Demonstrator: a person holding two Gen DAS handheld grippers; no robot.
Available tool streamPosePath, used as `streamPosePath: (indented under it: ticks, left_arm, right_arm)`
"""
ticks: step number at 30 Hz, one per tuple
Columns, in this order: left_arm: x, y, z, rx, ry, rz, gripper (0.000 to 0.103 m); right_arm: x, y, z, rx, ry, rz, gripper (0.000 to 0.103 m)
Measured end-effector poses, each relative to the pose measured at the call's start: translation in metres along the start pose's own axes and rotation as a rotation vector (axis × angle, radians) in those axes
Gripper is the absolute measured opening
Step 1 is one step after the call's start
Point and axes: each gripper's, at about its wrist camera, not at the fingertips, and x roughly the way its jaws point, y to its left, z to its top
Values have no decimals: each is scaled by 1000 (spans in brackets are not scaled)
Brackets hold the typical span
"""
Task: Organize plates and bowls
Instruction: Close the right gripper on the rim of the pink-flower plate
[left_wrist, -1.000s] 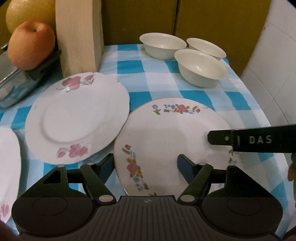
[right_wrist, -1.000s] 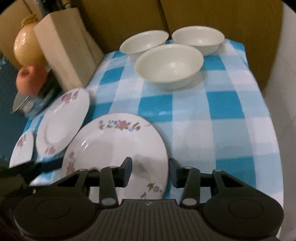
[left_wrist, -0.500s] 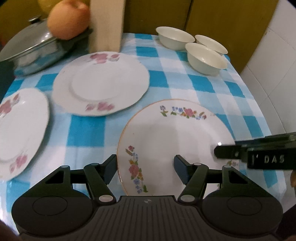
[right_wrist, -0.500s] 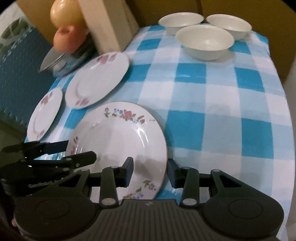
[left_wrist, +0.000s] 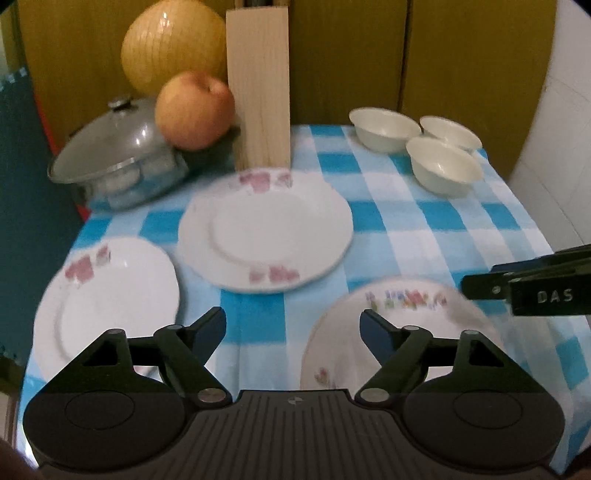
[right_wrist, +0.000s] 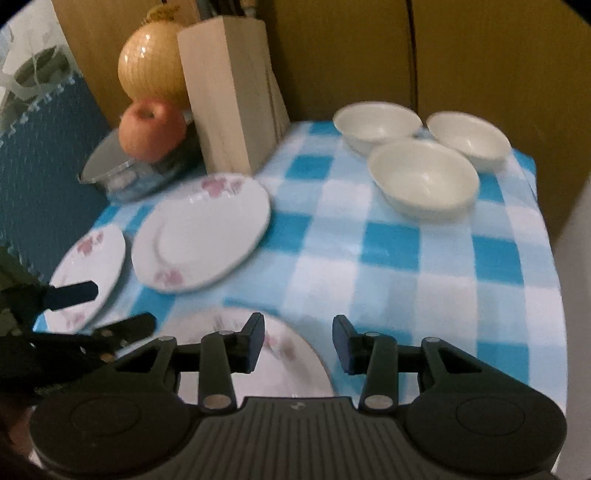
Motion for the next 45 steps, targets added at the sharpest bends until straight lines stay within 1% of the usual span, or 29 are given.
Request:
streamPosePath:
  ticks: [3,4,7,13,15,18,19,23,26,30,33,35,38,41,42,43,44,45]
  left_arm:
    - [6,0,8,20,-21,75,87]
    - [9,1,9,27,-27,96,89]
    - [20,9,16,23,-19,119,91]
    - [38,29,30,20,-24,182,93]
    - [46,36,33,11,-17,190,93]
    - [60,45,39,-3,5,183,93]
    - [64,48,40,-6,6,189,94]
    - [77,57,48,-11,-6,198,95]
    - [89,66,57,-34,-1,175,95]
    - [108,78,67,-68,32,133,95]
    - [122,83,70,-82,62,116,96]
    - [128,88,71,-108,63,84,98]
    - [133,93,75,-149,81,40,98]
    - [136,94,77,-137,76,22,98]
    - [137,94,77,-148,79,10,98]
    - [137,94,76,-158,80,0,98]
    - [137,91,76,-151,79,-4,97]
    - [136,89,75,-138,81,-17,97]
  right_arm:
    - [8,8,7,17,0,33,42]
    - [12,11,9,21,6,40,42]
    - [27,16,19,26,11,40,43]
    - [56,19,39,89,20,54,43]
    - [63,21,43,92,20,54,44]
    - [73,23,46,88,27,53,46]
    - [76,23,46,88,29,51,48]
    - [90,21,50,95,41,36,48]
    - [99,17,53,113,56,37,48]
    - [110,14,56,128,68,38,48]
    - [114,14,58,124,57,46,48]
    - [116,14,61,122,59,49,49]
    - [118,10,62,134,61,72,49]
    - [119,9,64,132,83,110,49]
    - [119,8,63,138,97,134,45]
    - [119,8,62,152,113,158,37]
    - [118,7,60,161,113,153,35]
    - [117,6,59,154,112,144,31]
